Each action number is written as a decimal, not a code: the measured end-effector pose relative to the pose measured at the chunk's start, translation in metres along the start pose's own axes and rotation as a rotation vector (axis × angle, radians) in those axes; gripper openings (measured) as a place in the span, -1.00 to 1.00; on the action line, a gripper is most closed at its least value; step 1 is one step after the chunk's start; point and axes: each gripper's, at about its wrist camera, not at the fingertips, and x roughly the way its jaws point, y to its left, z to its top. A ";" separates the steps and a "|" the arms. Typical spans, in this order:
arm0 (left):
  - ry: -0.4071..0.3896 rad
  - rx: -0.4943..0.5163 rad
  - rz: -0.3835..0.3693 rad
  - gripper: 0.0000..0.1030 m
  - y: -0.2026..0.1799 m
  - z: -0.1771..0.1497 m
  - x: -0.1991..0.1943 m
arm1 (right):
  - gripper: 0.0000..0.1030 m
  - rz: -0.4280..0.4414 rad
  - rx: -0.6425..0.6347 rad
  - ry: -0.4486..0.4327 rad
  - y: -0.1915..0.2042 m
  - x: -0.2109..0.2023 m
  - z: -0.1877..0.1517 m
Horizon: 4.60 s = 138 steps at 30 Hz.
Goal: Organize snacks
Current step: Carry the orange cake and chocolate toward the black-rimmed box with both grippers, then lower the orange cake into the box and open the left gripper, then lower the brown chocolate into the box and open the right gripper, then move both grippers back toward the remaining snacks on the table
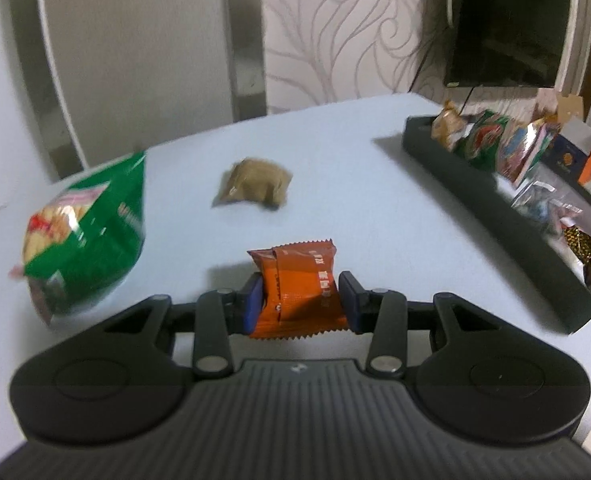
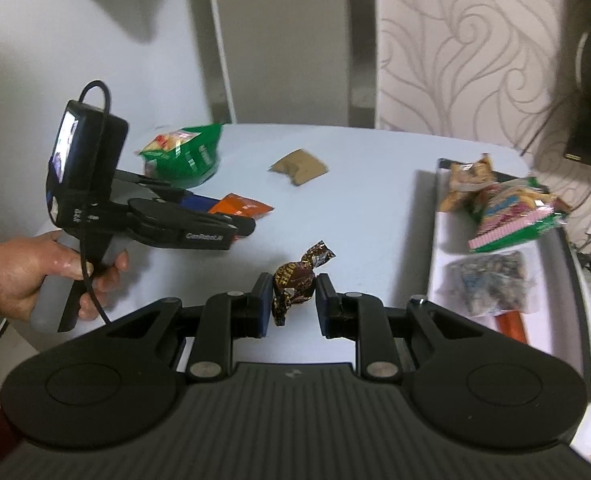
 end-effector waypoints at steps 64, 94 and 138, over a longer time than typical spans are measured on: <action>-0.088 0.289 -0.351 0.47 -0.196 0.076 0.045 | -0.48 -0.228 0.229 0.004 -0.107 -0.059 -0.042; -0.099 0.233 -0.321 0.47 -0.148 0.041 -0.012 | -0.49 -0.251 0.207 0.034 -0.155 -0.014 -0.020; -0.083 0.093 -0.185 0.48 -0.066 0.001 -0.043 | 0.44 -0.151 0.212 -0.030 -0.076 -0.034 -0.014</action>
